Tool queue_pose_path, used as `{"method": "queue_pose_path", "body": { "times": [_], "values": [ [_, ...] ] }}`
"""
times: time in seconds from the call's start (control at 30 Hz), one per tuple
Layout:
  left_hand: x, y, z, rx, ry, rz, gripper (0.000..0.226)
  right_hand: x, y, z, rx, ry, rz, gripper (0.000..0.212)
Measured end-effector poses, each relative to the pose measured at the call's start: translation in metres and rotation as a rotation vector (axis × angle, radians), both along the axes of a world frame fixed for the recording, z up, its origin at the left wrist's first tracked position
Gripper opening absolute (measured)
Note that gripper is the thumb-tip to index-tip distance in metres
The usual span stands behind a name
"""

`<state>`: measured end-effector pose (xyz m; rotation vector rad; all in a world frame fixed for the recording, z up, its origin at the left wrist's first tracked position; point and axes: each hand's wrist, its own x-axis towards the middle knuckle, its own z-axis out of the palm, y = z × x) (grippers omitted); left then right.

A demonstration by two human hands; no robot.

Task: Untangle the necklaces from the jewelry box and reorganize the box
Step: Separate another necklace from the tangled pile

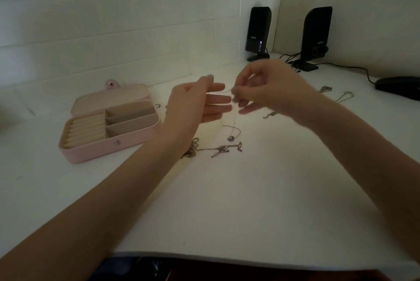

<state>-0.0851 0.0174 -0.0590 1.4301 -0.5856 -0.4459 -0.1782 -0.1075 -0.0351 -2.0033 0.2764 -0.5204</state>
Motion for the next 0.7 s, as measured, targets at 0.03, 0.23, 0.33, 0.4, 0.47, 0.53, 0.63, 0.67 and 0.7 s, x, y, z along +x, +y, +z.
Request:
{"method": "queue_pose_path", "body": {
  "times": [0.03,0.23,0.33,0.4,0.47,0.53,0.63,0.67,0.7],
  "values": [
    [0.0,0.003,-0.001,0.034,-0.166,0.087,0.032,-0.004,-0.004,0.007,-0.001,-0.04,0.012,0.007],
    [-0.01,-0.014,-0.004,0.187,-0.612,0.0,0.034,-0.028,-0.021,0.029,0.037,-0.192,0.026,0.006],
    [-0.024,-0.036,0.001,0.242,-0.514,-0.302,0.042,-0.042,-0.029,0.036,0.014,-0.207,0.015,0.012],
    [-0.034,-0.052,0.006,0.2,-0.45,-0.377,0.02,-0.054,-0.037,0.043,0.012,-0.227,-0.048,0.015],
    [-0.042,-0.067,0.009,0.182,-0.412,-0.436,0.012,-0.07,-0.048,0.048,0.046,-0.25,-0.143,0.017],
    [-0.048,-0.084,0.008,0.2,-0.419,-0.497,0.011,-0.089,-0.061,0.051,0.076,-0.261,-0.246,0.019],
    [-0.059,-0.116,0.004,0.235,-0.466,-0.531,0.01,-0.116,-0.081,0.051,0.094,-0.237,-0.369,0.019],
    [-0.064,-0.129,0.004,0.242,-0.483,-0.526,0.01,-0.125,-0.086,0.051,0.105,-0.225,-0.396,0.019],
    [-0.069,-0.142,0.004,0.252,-0.512,-0.518,0.01,-0.133,-0.091,0.05,0.111,-0.212,-0.417,0.019]
  ]
}}
